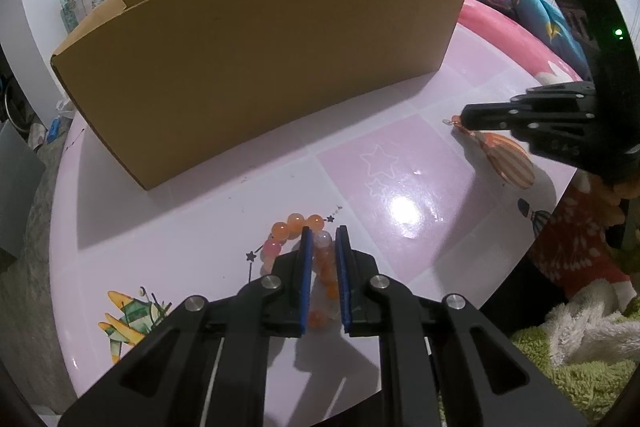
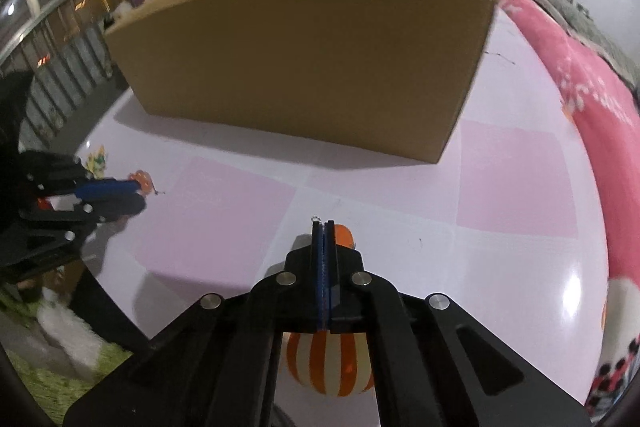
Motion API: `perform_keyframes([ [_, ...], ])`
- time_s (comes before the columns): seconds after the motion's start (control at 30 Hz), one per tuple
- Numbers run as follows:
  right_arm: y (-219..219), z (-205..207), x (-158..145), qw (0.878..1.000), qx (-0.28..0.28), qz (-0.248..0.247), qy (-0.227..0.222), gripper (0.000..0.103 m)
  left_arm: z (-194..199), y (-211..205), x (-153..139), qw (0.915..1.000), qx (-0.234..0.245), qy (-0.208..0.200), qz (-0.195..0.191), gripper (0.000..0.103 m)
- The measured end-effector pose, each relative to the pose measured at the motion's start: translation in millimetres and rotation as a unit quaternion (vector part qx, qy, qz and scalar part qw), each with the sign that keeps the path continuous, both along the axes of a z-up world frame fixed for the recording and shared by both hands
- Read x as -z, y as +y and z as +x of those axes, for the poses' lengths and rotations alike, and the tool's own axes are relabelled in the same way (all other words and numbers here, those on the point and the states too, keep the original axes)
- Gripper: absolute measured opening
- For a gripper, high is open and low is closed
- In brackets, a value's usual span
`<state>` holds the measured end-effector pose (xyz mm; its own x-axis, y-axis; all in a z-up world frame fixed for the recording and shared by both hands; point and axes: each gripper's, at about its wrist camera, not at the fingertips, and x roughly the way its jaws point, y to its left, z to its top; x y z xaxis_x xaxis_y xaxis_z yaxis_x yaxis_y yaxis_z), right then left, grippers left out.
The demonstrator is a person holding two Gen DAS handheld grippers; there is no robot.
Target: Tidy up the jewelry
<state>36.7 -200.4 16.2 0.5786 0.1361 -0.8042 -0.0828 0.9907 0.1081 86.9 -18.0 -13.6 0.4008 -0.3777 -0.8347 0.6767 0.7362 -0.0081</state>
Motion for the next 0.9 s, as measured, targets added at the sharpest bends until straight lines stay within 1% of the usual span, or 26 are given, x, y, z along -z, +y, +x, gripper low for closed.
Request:
perform_keyframes([
  [0.03, -2, -3, -2, 1.000, 0.005, 0.006, -0.003, 0.000, 0, 2, -2, 1.0000, 0.000, -0.002, -0.003, 0.009],
  [0.1, -13, -3, -9, 1.000, 0.016, 0.018, -0.011, 0.000, -1, 5, -6, 0.9999, 0.000, -0.005, -0.013, 0.003],
  [0.23, -25, -14, -23, 0.998, 0.030, 0.037, -0.030, 0.000, 0, 13, -13, 0.9995, -0.007, -0.005, -0.029, 0.000],
  [0.27, -26, -17, -29, 0.998, 0.032, 0.040, -0.036, 0.000, 0, 15, -15, 0.9993, -0.009, -0.004, -0.036, 0.000],
  [0.3, -18, -14, -33, 0.998, 0.033, 0.042, -0.040, 0.000, 0, 18, -17, 0.9991, -0.011, -0.005, -0.041, 0.000],
  [0.43, -8, -12, -52, 0.996, 0.035, 0.051, -0.069, 0.000, -1, 30, -28, 0.9977, -0.018, -0.005, -0.066, 0.000],
  [0.5, -17, -14, -58, 0.994, 0.036, 0.058, -0.080, 0.000, -2, 37, -34, 0.9966, -0.023, -0.004, -0.079, 0.000],
  [0.57, -14, -9, -63, 0.994, 0.033, 0.061, -0.090, 0.000, -3, 43, -40, 0.9954, -0.025, -0.001, -0.092, 0.000],
  [0.7, -9, 1, -68, 0.993, 0.027, 0.065, -0.092, 0.000, -5, 41, -42, 0.9956, -0.018, 0.005, -0.092, 0.001],
  [0.73, -8, 1, -66, 0.993, 0.026, 0.067, -0.090, 0.000, -5, 38, -40, 0.9956, -0.012, 0.015, -0.092, 0.004],
  [0.77, -7, 2, -65, 0.994, 0.025, 0.067, -0.087, 0.000, -4, 34, -37, 0.9957, -0.007, 0.029, -0.088, 0.013],
  [0.8, -5, 2, -63, 0.994, 0.025, 0.066, -0.085, 0.000, -5, 32, -33, 0.9960, -0.006, 0.034, -0.083, 0.019],
  [0.83, -4, 3, -61, 0.994, 0.024, 0.067, -0.082, 0.000, -5, 28, -30, 0.9966, -0.005, 0.036, -0.074, 0.028],
  [0.9, -1, 3, -59, 0.994, 0.024, 0.073, -0.081, 0.000, -6, 20, -23, 0.9973, 0.002, 0.040, -0.062, 0.029],
])
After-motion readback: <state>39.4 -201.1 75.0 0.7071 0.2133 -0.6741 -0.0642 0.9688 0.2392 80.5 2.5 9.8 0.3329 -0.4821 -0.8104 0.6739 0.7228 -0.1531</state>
